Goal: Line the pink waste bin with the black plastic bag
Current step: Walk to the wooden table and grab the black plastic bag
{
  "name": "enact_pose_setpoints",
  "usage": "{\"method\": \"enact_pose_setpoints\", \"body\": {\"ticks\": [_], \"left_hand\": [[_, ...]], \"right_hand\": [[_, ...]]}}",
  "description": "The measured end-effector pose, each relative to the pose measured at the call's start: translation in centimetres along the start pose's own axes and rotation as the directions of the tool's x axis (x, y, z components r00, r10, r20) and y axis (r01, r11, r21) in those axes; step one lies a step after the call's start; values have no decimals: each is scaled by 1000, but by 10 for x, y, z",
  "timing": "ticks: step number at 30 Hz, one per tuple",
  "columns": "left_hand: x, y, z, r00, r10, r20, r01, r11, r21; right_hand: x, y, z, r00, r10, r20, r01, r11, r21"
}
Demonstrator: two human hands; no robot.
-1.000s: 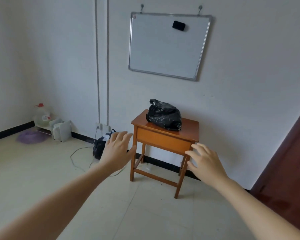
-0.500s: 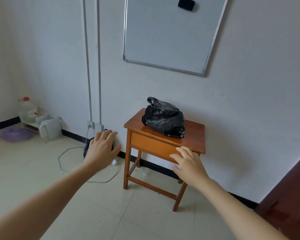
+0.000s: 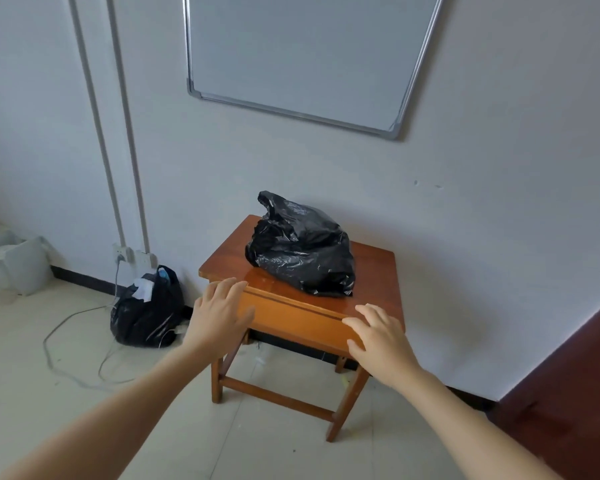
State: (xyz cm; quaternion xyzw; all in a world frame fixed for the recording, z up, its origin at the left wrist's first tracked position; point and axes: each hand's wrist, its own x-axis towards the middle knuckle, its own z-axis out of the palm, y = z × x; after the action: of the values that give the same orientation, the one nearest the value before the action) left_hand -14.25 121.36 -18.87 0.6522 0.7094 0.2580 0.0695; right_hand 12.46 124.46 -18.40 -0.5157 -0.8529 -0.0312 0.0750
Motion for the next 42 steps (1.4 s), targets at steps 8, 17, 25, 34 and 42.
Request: {"method": "enact_pose_setpoints", "body": {"ticks": [8,17,25,34,42], "left_hand": [[106,26,37,999,33,-12,-32,997,68],[183,52,92,993,114,0,-113,979,173],[249,19,135,894,344,286,-445,755,481],[299,-8,177,828,384,409,-533,767,357],[272,-53,219,818,182,545,-426,829,363]], "right_hand": [[95,69,22,997,-1,-79,7,997,77],[179,124,57,999,-9,-33,14,985,169],[230,117,93,1000,-4,-31,10,986,165],[294,126,128,984,23,179,-36,997,70],[281,124,172,929,-25,368,-6,997,82]]}}
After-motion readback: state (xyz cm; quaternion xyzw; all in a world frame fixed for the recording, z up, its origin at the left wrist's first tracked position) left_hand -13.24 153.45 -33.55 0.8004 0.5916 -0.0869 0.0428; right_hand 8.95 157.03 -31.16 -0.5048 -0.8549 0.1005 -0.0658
